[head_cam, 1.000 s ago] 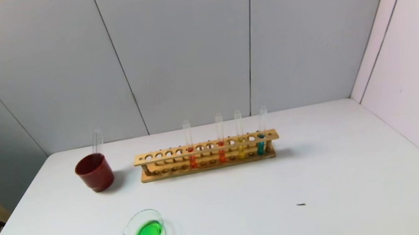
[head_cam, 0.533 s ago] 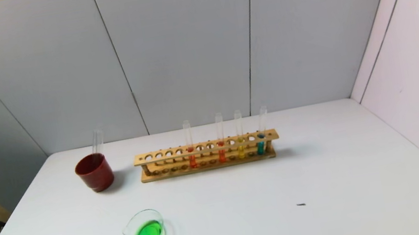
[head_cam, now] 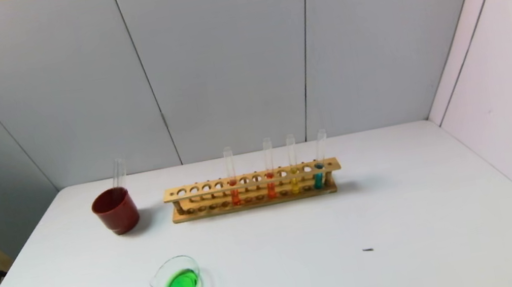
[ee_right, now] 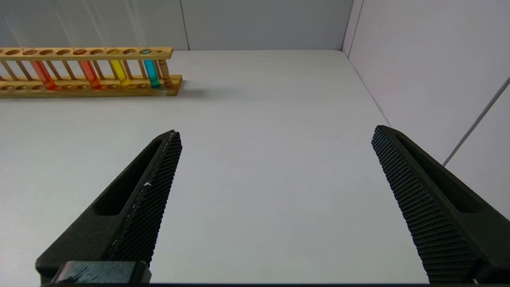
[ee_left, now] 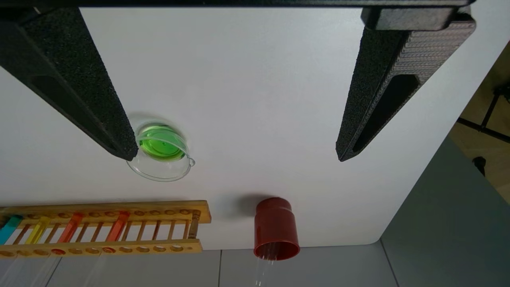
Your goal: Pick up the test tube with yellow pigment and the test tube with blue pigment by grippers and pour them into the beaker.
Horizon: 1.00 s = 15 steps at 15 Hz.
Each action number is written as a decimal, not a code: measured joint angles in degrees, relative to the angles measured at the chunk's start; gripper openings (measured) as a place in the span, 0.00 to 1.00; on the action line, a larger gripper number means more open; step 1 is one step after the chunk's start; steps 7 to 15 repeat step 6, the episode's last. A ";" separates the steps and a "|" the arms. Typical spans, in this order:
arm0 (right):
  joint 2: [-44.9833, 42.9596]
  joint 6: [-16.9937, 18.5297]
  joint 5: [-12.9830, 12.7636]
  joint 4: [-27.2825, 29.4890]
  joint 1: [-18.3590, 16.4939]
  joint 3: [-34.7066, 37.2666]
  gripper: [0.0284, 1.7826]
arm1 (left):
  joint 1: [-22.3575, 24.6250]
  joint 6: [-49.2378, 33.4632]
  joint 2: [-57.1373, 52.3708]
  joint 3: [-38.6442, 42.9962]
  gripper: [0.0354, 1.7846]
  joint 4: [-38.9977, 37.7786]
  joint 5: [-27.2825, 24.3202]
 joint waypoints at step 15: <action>0.00 0.16 0.00 0.00 -0.02 0.00 0.98 | 0.00 -0.02 0.02 0.17 0.98 -0.02 0.02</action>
